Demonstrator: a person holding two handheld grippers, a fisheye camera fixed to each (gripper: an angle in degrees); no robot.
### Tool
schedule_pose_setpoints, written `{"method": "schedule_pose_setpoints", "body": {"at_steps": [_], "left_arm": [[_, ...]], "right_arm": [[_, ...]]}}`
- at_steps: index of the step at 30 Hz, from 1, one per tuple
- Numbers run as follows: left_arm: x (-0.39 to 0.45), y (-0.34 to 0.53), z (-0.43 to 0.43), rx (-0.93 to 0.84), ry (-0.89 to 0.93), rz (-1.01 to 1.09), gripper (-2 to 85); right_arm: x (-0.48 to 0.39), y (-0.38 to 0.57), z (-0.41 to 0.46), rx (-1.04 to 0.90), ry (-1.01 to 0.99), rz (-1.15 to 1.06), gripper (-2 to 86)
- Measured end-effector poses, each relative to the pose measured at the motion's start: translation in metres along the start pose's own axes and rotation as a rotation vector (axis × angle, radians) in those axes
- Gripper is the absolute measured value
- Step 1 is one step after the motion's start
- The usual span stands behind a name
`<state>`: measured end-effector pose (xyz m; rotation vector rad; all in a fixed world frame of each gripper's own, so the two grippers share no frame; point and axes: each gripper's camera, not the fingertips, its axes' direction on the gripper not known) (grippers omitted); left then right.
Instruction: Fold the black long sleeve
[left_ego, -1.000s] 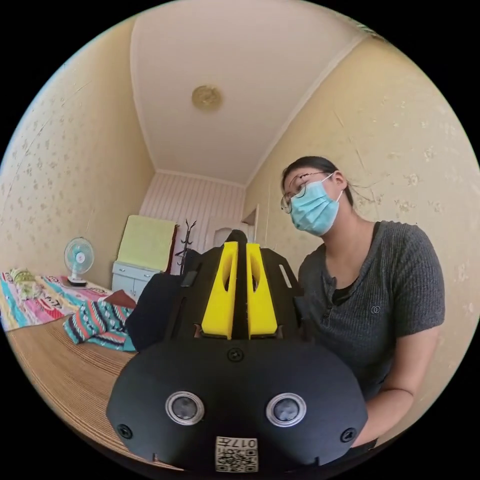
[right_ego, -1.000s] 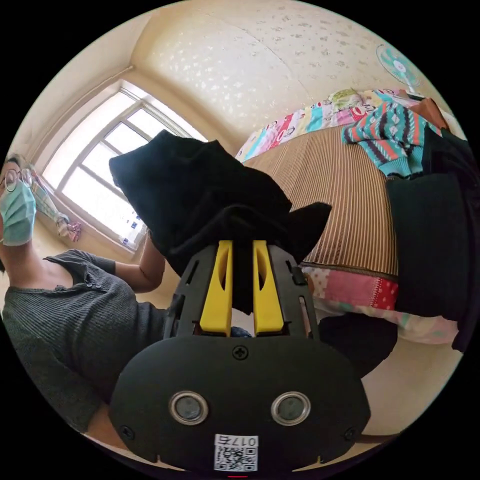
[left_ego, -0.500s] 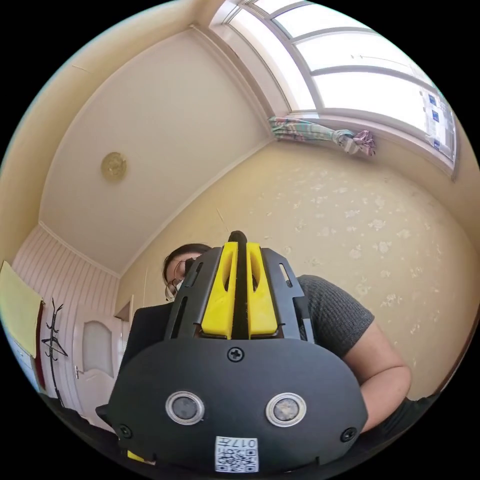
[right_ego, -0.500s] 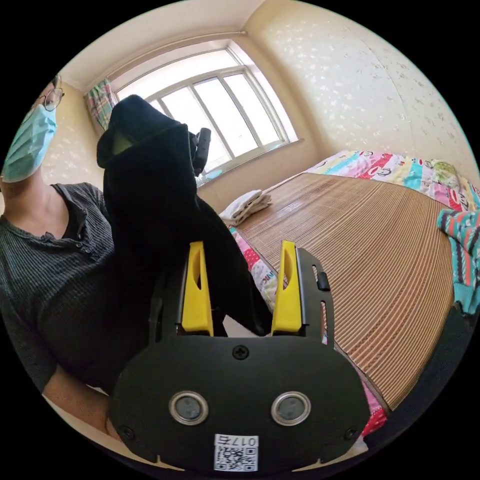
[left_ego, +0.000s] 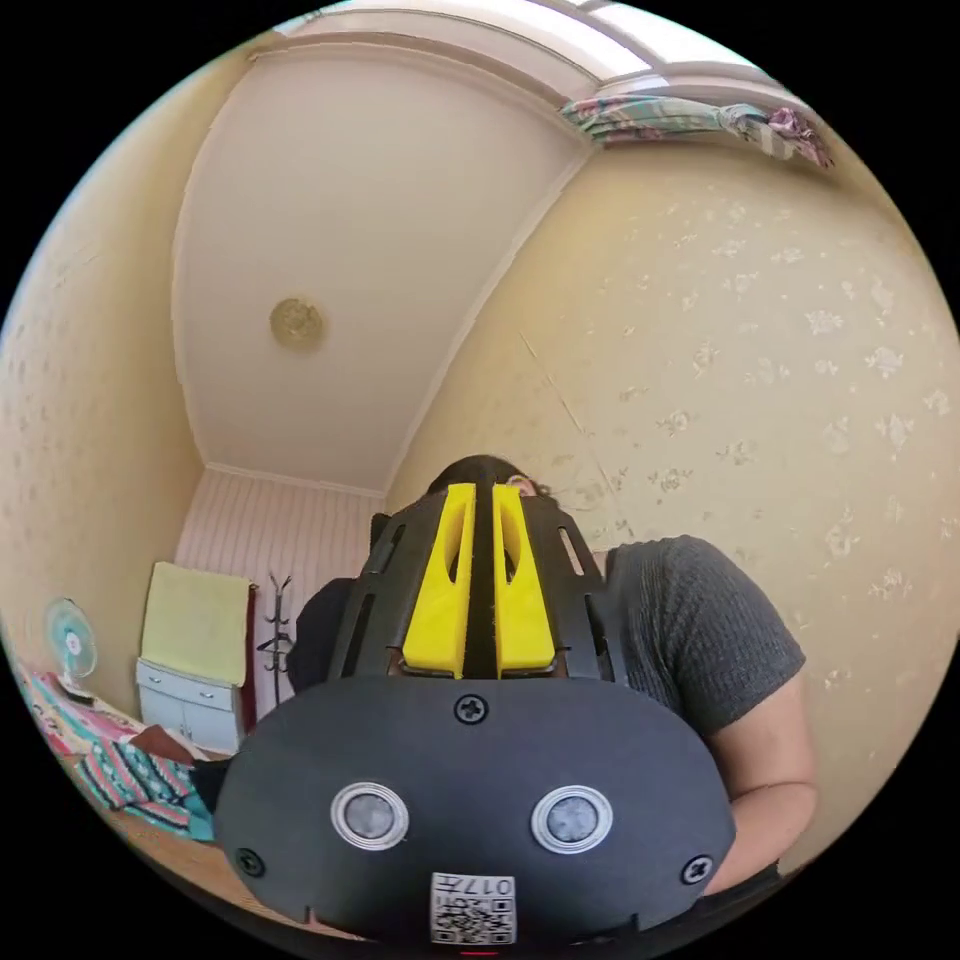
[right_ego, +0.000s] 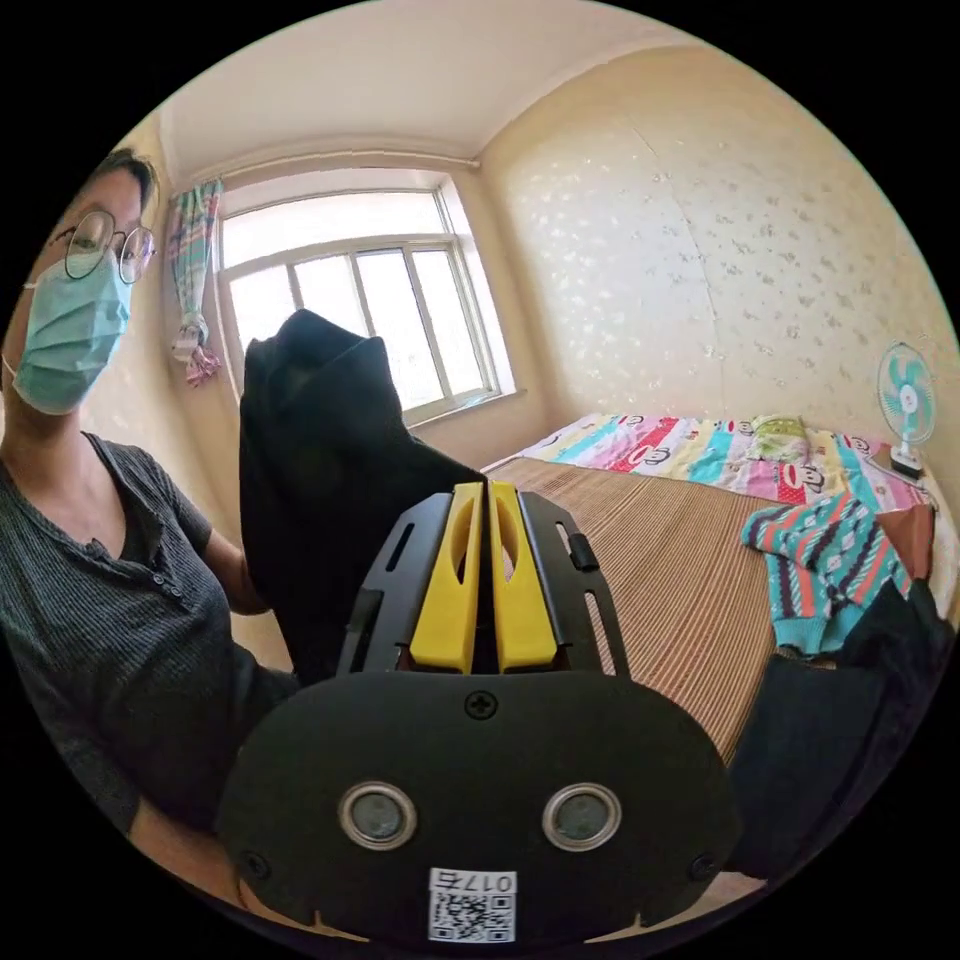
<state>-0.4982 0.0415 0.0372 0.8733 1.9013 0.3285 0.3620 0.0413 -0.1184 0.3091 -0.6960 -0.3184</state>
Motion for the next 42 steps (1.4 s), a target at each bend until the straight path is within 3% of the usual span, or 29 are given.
{"method": "schedule_pose_setpoints", "body": {"at_steps": [4, 6, 11, 16, 20, 22, 25, 29, 33, 38, 42], "left_arm": [[0.016, -0.035, 0.0, -0.22, -0.295, -0.063, 1.8], [0.023, -0.049, 0.0, -0.435, -0.465, -0.054, 2.3], [-0.002, -0.035, -0.015, -0.547, -0.617, -0.355, 2.8], [0.029, -0.029, 0.008, -0.416, -0.605, -0.274, 2.4], [0.083, -0.05, 0.04, -0.194, -0.487, -0.028, 2.9], [0.1, -0.06, 0.051, -0.066, -0.532, 0.0, 3.1], [0.143, -0.072, 0.083, 0.038, -0.718, 0.143, 3.4], [0.209, -0.072, 0.139, 0.051, -1.172, 0.442, 2.9], [0.251, -0.036, 0.196, 0.135, -1.384, 0.769, 2.2], [0.214, -0.053, 0.2, 0.086, -1.406, 0.774, 2.1], [0.067, -0.101, 0.16, -0.033, -1.295, 0.53, 2.7]], "right_arm": [[-0.039, -0.037, -0.052, 0.137, 0.187, -0.068, 0.8], [-0.059, -0.056, -0.074, 0.22, 0.293, -0.081, 0.8], [-0.088, -0.08, -0.096, 0.387, 0.342, -0.042, 0.7], [-0.114, -0.087, -0.131, 0.584, 0.34, -0.01, 0.9], [-0.14, -0.071, -0.183, 0.893, 0.297, 0.089, 1.0], [-0.147, -0.063, -0.197, 1.006, 0.23, 0.097, 1.1], [-0.168, -0.067, -0.212, 1.027, 0.26, 0.008, 1.1], [-0.184, -0.065, -0.212, 1.017, 0.309, -0.065, 1.3], [-0.189, -0.048, -0.192, 1.099, 0.314, -0.026, 1.4], [-0.164, -0.076, -0.139, 1.044, 0.365, -0.07, 1.4], [-0.078, -0.143, -0.029, 0.858, 0.476, 0.038, 1.4]]}}
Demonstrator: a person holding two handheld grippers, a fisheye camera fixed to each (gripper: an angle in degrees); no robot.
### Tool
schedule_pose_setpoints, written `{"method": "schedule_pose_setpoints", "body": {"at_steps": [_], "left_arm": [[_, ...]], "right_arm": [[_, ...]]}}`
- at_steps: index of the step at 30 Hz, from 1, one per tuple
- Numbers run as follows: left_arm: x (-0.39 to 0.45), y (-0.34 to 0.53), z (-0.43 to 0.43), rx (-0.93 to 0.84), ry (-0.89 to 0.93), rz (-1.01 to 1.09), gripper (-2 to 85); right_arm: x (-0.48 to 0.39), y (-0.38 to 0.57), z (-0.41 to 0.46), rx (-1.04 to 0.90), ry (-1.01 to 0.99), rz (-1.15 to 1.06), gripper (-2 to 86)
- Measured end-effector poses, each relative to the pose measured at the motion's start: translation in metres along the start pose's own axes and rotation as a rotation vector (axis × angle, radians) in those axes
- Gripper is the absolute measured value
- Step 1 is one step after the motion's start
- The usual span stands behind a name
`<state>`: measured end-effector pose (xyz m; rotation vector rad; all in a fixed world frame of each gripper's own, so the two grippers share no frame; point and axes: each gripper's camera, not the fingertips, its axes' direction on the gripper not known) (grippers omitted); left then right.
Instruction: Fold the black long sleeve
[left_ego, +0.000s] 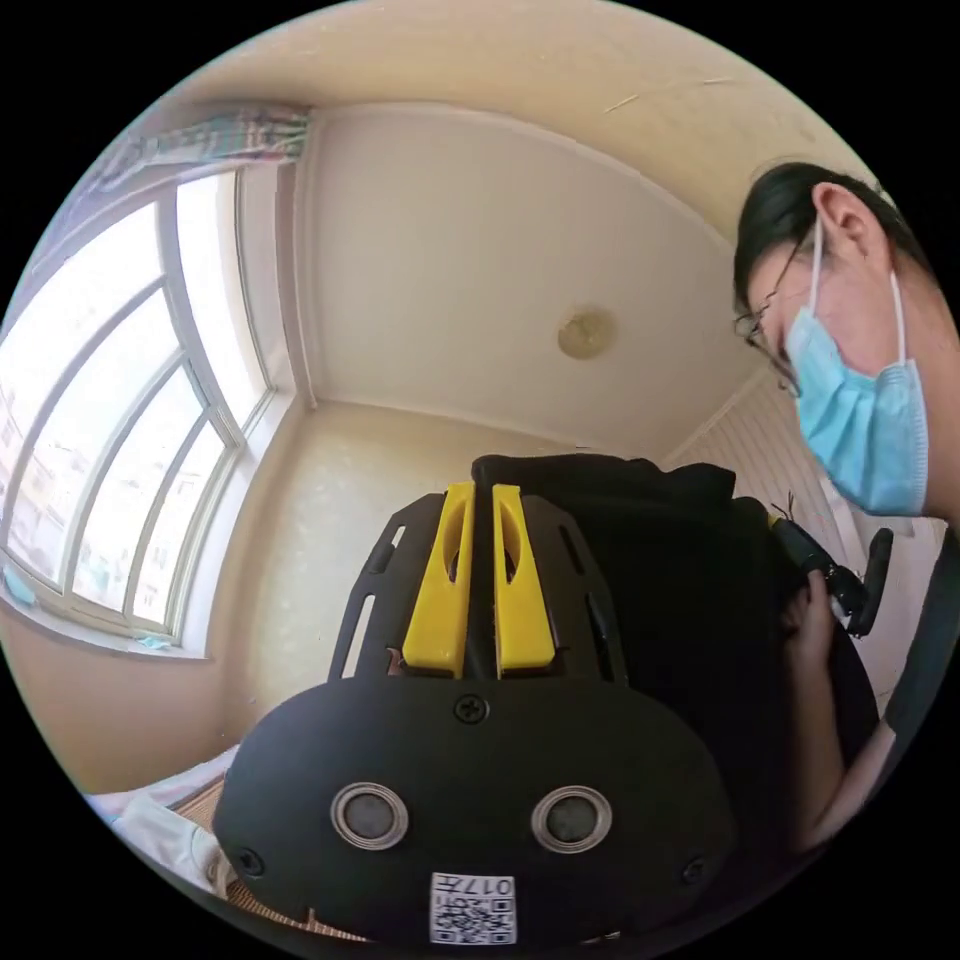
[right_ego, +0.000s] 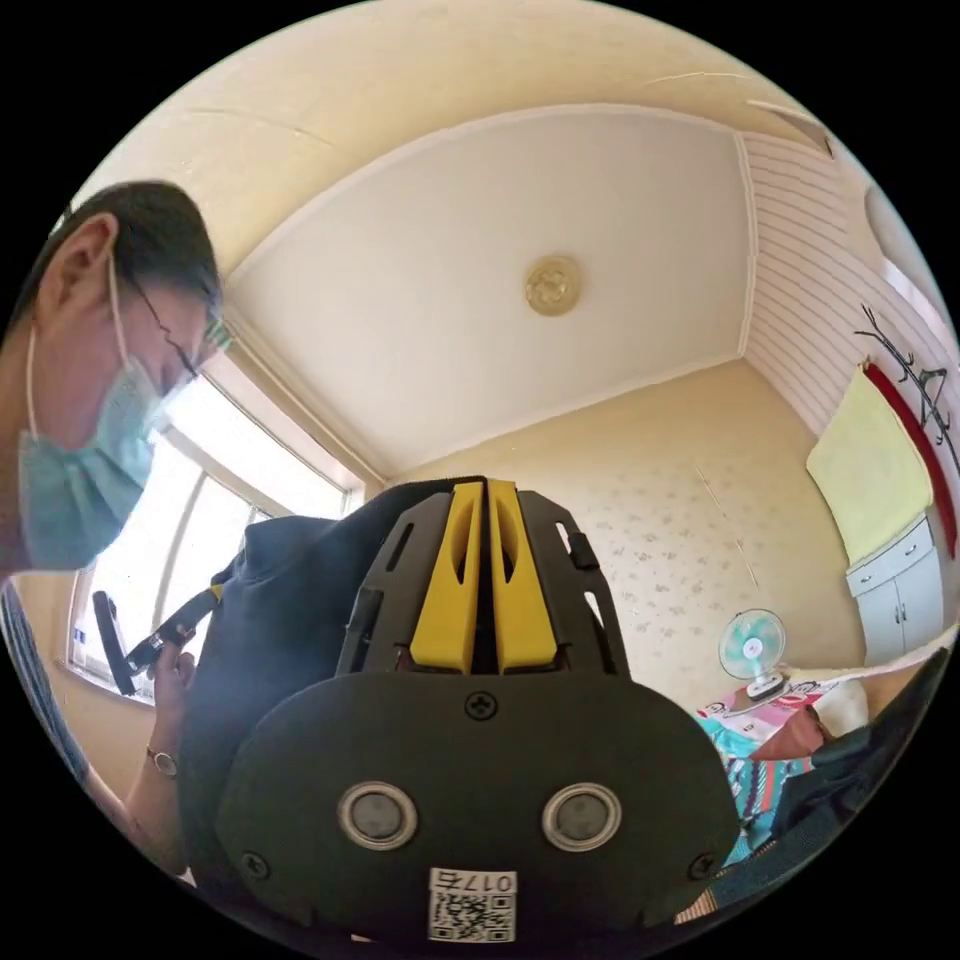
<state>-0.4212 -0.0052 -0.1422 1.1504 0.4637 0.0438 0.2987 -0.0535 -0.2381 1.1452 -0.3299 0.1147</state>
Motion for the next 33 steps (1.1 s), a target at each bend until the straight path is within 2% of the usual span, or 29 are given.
{"method": "schedule_pose_setpoints", "body": {"at_steps": [2, 4, 5, 6, 8, 11, 16, 18, 20, 23, 26, 27, 28, 31, 33], "left_arm": [[-0.04, 0.028, 0.084, -0.141, 0.022, -0.035, 3.5], [-0.077, 0.068, 0.162, -0.326, -0.037, -0.042, 4.9], [-0.101, 0.097, 0.201, -0.467, -0.112, -0.073, 6.4], [-0.123, 0.126, 0.223, -0.58, -0.158, -0.11, 6.7], [-0.14, 0.168, 0.232, -0.674, -0.132, -0.131, 7.5], [-0.139, 0.244, 0.214, -0.795, -0.118, -0.139, 7.6], [-0.109, 0.385, 0.166, -1.082, -0.039, -0.2, 6.8], [-0.09, 0.441, 0.137, -1.204, -0.007, -0.234, 6.8], [-0.074, 0.473, 0.119, -1.292, 0.012, -0.245, 6.8], [-0.052, 0.511, 0.091, -1.424, -0.014, -0.257, 6.7], [-0.051, 0.556, 0.068, -1.572, -0.009, -0.439, 6.5], [-0.055, 0.551, 0.053, -1.474, -0.014, -0.5, 6.3], [-0.058, 0.551, 0.048, -1.461, -0.022, -0.526, 6.1], [-0.068, 0.555, 0.041, -1.492, -0.002, -0.582, 1.4], [-0.074, 0.555, 0.045, -1.543, 0.009, -0.585, 0.3]], "right_arm": [[0.011, 0.039, 0.089, -0.151, 0.109, -0.042, 1.6], [0.024, 0.089, 0.186, -0.404, 0.214, -0.136, 1.8], [0.037, 0.126, 0.24, -0.592, 0.257, -0.186, 2.0], [0.05, 0.165, 0.277, -0.756, 0.283, -0.206, 2.2], [0.064, 0.218, 0.296, -0.897, 0.25, -0.186, 2.2], [0.07, 0.303, 0.275, -0.967, 0.146, -0.175, 1.6], [0.09, 0.466, 0.226, -1.294, 0.067, -0.061, 0.8], [0.08, 0.539, 0.192, -1.471, 0.058, -0.149, 0.6], [0.069, 0.577, 0.163, -1.559, 0.133, -0.265, 0.4], [0.067, 0.608, 0.115, -1.577, 0.301, -0.37, 0.4], [0.078, 0.626, 0.076, -1.598, 0.334, -0.355, 0.6], [0.085, 0.636, 0.065, -1.628, 0.35, -0.356, 0.8], [0.088, 0.642, 0.06, -1.651, 0.357, -0.362, 0.9], [0.091, 0.651, 0.051, -1.663, 0.304, -0.493, 0.9], [0.108, 0.662, 0.061, -1.719, 0.439, -0.695, 0.6]]}}
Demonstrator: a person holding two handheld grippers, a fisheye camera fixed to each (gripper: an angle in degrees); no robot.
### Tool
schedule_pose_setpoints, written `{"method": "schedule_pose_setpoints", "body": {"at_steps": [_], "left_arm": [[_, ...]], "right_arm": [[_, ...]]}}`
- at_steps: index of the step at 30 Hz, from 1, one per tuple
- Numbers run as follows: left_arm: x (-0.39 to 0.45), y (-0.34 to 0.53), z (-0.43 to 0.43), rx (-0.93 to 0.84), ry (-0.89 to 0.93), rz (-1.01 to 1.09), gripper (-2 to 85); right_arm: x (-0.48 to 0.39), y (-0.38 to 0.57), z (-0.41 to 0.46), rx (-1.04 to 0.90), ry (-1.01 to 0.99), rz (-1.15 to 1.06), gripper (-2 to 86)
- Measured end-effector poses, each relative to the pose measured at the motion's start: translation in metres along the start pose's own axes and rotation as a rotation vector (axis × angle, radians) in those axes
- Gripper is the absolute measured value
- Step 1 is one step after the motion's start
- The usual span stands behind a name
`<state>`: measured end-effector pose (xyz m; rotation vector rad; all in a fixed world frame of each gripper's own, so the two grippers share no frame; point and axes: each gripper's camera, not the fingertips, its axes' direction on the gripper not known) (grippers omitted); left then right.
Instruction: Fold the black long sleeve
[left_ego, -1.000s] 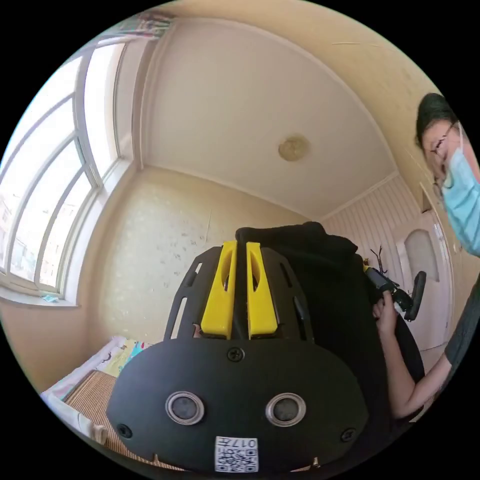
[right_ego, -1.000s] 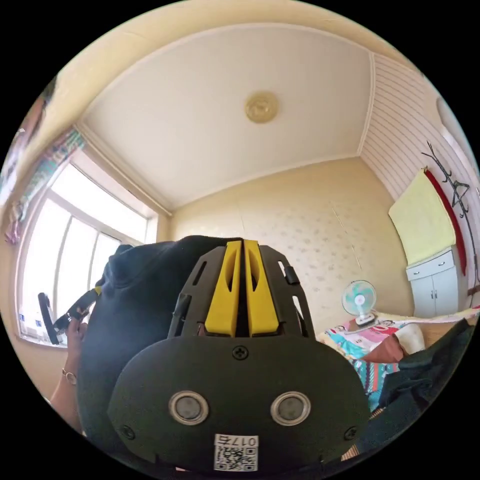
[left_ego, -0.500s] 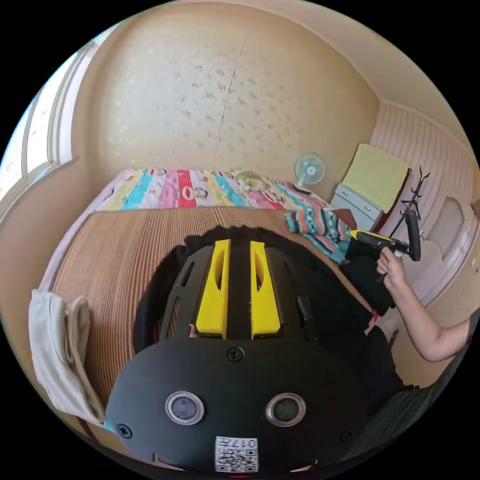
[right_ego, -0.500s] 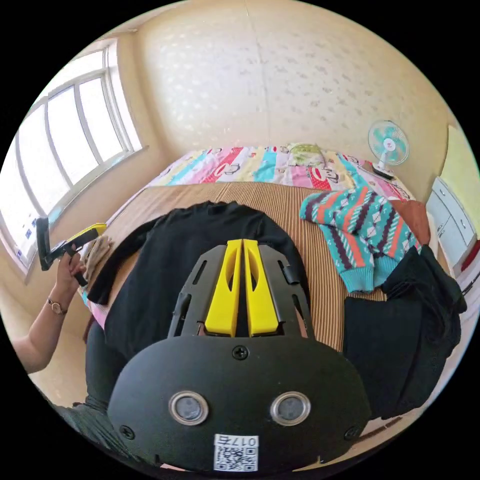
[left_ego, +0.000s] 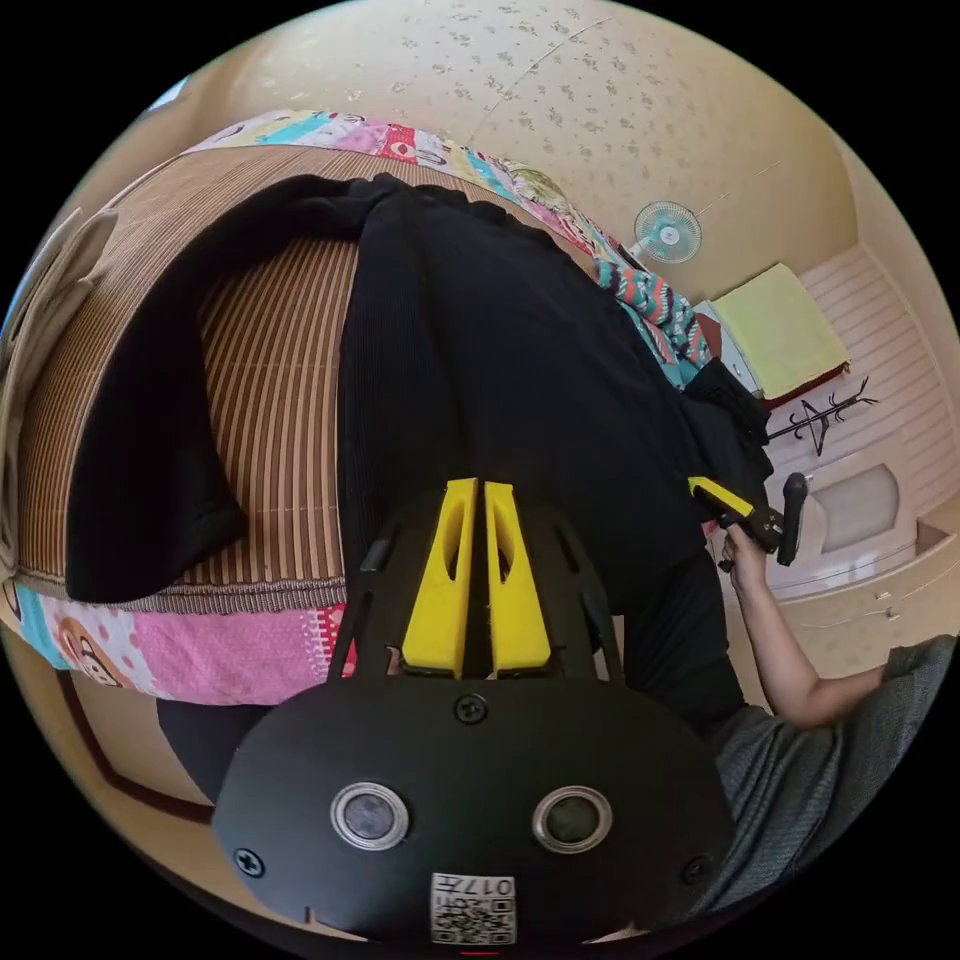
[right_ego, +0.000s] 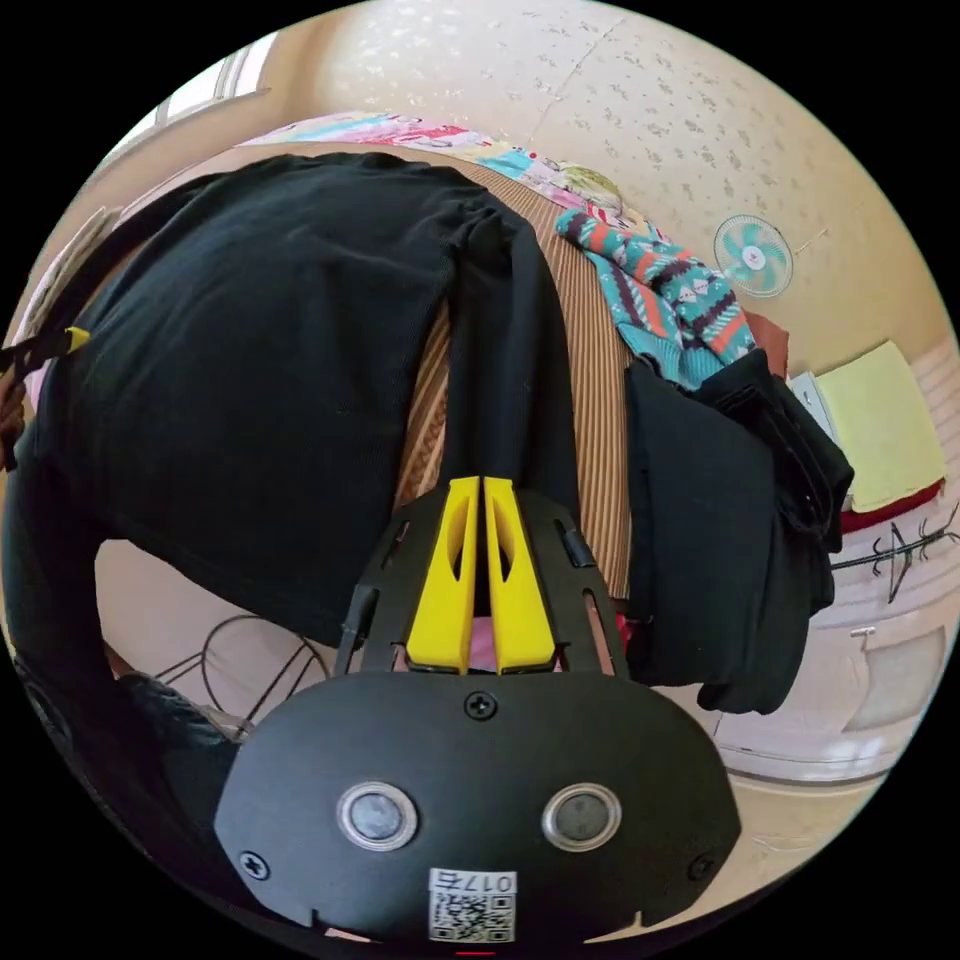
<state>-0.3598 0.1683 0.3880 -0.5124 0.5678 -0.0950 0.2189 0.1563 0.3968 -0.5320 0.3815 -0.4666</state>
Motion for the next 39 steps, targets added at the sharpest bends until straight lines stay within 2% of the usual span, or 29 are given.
{"method": "schedule_pose_setpoints", "body": {"at_steps": [2, 4, 5, 6, 8, 11, 13, 15, 17, 21, 24, 27, 29, 31, 32, 34, 37, 39], "left_arm": [[0.001, -0.002, -0.004, -0.025, -0.023, 0.013, 0.0], [0.003, 0.002, -0.012, -0.006, -0.068, 0.018, 0.2], [0.004, 0.007, -0.02, 0.023, -0.093, 0.018, 0.6], [0.005, 0.014, -0.03, 0.062, -0.117, 0.01, 1.3], [0.003, 0.029, -0.051, 0.153, -0.165, -0.039, 3.0], [-0.025, 0.058, -0.089, 0.286, -0.148, -0.246, 5.7], [-0.047, 0.07, -0.107, 0.306, -0.153, -0.37, 6.5], [-0.066, 0.072, -0.119, 0.278, -0.284, -0.447, 9.6], [-0.077, 0.068, -0.116, 0.246, -0.322, -0.457, 12.2], [-0.093, 0.059, -0.09, 0.193, -0.354, -0.46, 13.3], [-0.093, 0.057, -0.089, 0.189, -0.386, -0.459, 11.5], [-0.077, 0.04, -0.069, 0.06, -0.532, -0.285, 7.1], [-0.072, 0.031, -0.068, -0.011, -0.561, -0.242, 5.6], [-0.075, 0.023, -0.078, -0.075, -0.455, -0.215, 5.1], [-0.079, 0.019, -0.092, -0.084, -0.344, -0.201, 4.8], [-0.077, 0.011, -0.13, -0.047, -0.268, -0.16, 4.6], [-0.058, 0.008, -0.229, 0.121, -0.435, -0.113, 4.5], [-0.064, 0.018, -0.318, 0.321, -0.501, -0.189, 4.3]], "right_arm": [[0.034, -0.005, 0.027, -0.093, 0.158, 0.107, 0.4], [0.086, -0.001, 0.046, -0.159, 0.026, 0.275, 0.4], [0.119, 0.007, 0.046, -0.147, -0.151, 0.38, 0.4], [0.144, 0.019, 0.039, -0.091, -0.327, 0.486, 0.4], [0.155, 0.036, 0.017, 0.058, -0.508, 0.536, 0.3], [0.133, 0.049, -0.01, 0.195, -0.632, 0.471, 0.3], [0.111, 0.049, -0.012, 0.179, -0.745, 0.434, 0.3], [0.071, 0.045, -0.012, 0.187, -1.06, 0.337, 0.3], [0.034, 0.04, -0.019, 0.177, -1.198, 0.212, 0.3], [-0.024, 0.033, -0.039, 0.117, -1.142, 0.054, 0.3], [-0.032, 0.035, -0.046, 0.128, -1.205, 0.028, 0.3], [-0.037, 0.04, -0.041, 0.106, -1.204, 0.011, 0.3], [-0.042, 0.045, -0.026, 0.042, -1.174, 0.022, 0.3], [-0.045, 0.051, -0.01, -0.025, -1.165, 0.037, 0.3], [-0.045, 0.058, -0.003, -0.052, -1.155, 0.04, 0.3], [-0.045, 0.068, 0.006, -0.088, -1.116, 0.057, 0.3], [-0.052, 0.087, 0.009, -0.097, -1.12, 0.056, 0.3], [-0.057, 0.097, 0.0, -0.061, -1.077, 0.026, 0.3]]}}
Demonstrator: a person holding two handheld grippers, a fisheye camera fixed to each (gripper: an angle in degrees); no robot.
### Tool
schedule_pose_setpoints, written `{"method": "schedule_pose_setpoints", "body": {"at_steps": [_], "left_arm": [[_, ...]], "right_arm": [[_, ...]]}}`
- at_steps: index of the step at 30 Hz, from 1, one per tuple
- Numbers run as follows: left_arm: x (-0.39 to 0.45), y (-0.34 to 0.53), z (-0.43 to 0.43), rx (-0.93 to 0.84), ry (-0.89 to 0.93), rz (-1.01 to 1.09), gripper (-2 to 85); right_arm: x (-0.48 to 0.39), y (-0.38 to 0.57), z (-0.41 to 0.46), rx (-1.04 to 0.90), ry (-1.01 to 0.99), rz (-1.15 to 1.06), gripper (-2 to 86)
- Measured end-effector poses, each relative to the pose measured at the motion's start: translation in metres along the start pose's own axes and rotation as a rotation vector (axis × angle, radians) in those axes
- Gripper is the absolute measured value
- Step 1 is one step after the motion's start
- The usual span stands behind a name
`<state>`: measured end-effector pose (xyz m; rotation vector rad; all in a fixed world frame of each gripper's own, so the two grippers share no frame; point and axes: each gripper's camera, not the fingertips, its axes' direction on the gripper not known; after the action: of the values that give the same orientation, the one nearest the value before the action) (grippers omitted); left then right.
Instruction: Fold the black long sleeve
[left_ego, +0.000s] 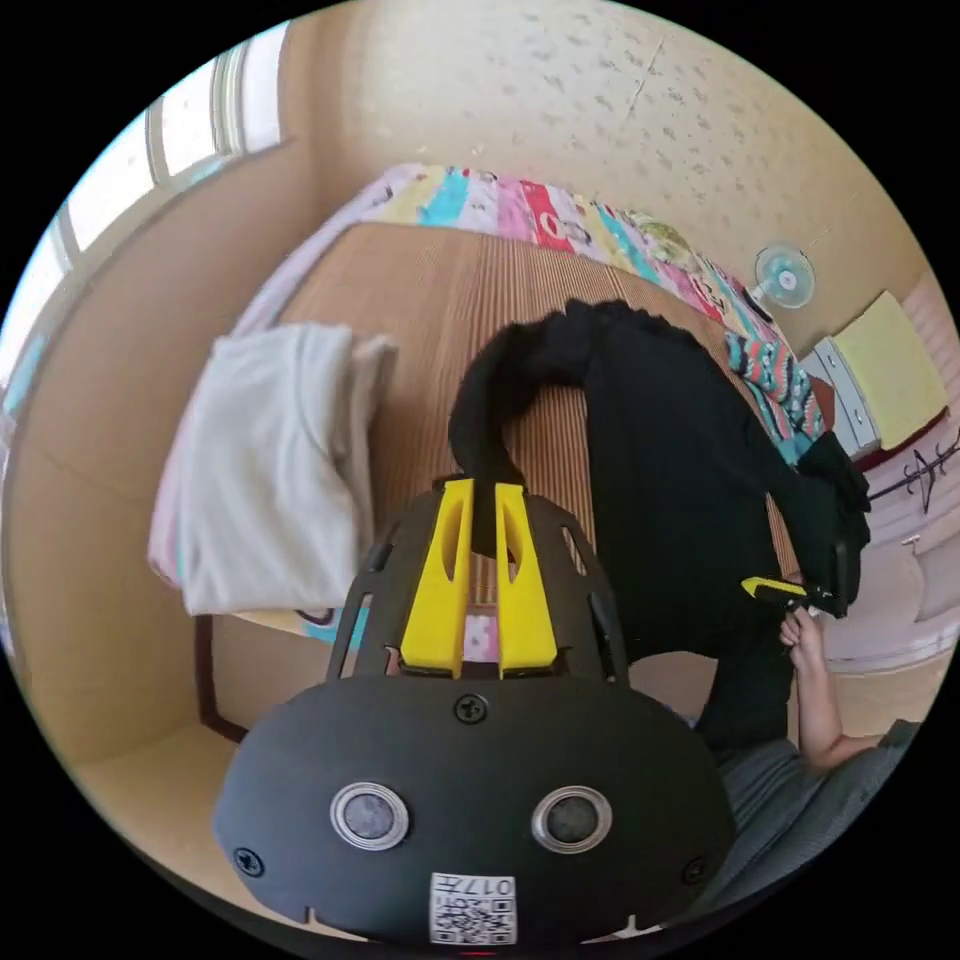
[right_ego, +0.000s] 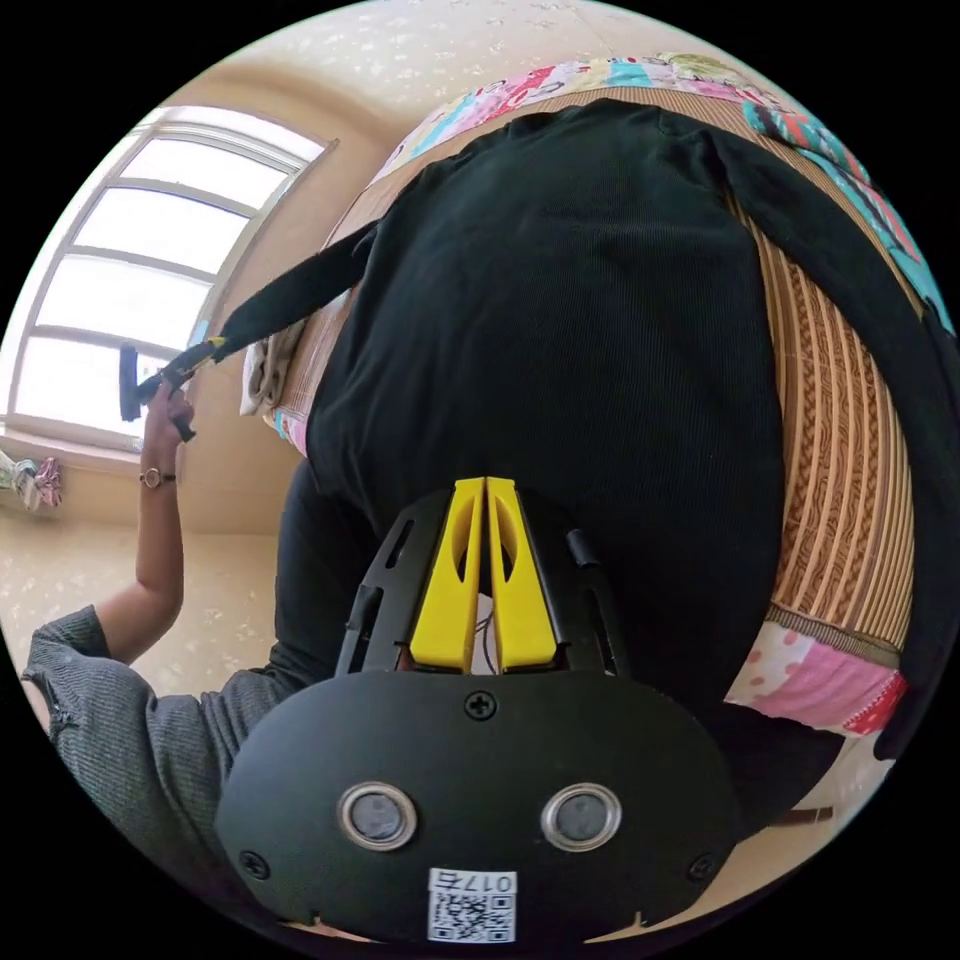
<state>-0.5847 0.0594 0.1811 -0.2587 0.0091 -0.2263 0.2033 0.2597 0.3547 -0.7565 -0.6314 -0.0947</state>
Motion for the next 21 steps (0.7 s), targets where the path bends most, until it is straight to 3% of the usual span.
{"method": "schedule_pose_setpoints", "body": {"at_steps": [3, 7, 10, 12, 17, 21], "left_arm": [[-0.086, 0.0, -0.049, 0.167, 0.007, -0.262, 4.2], [-0.131, 0.036, -0.044, 0.158, 0.052, -0.374, 5.2], [-0.083, 0.073, -0.006, 0.09, 0.144, -0.224, 7.4], [-0.017, 0.103, 0.044, -0.047, 0.244, -0.062, 8.1], [0.118, 0.166, 0.127, -0.227, 0.36, 0.062, 9.5], [0.173, 0.196, 0.172, -0.353, 0.37, 0.089, 6.8]], "right_arm": [[-0.003, 0.007, -0.001, 0.001, 0.007, 0.011, 0.3], [0.002, 0.017, -0.004, 0.015, -0.033, 0.05, 0.4], [0.002, 0.028, -0.011, 0.017, -0.032, 0.039, 0.4], [0.004, 0.035, -0.025, 0.041, 0.022, 0.043, 0.4], [-0.002, 0.038, -0.051, 0.135, 0.181, 0.017, 0.4], [-0.007, 0.034, -0.022, -0.014, 0.27, -0.044, 0.4]]}}
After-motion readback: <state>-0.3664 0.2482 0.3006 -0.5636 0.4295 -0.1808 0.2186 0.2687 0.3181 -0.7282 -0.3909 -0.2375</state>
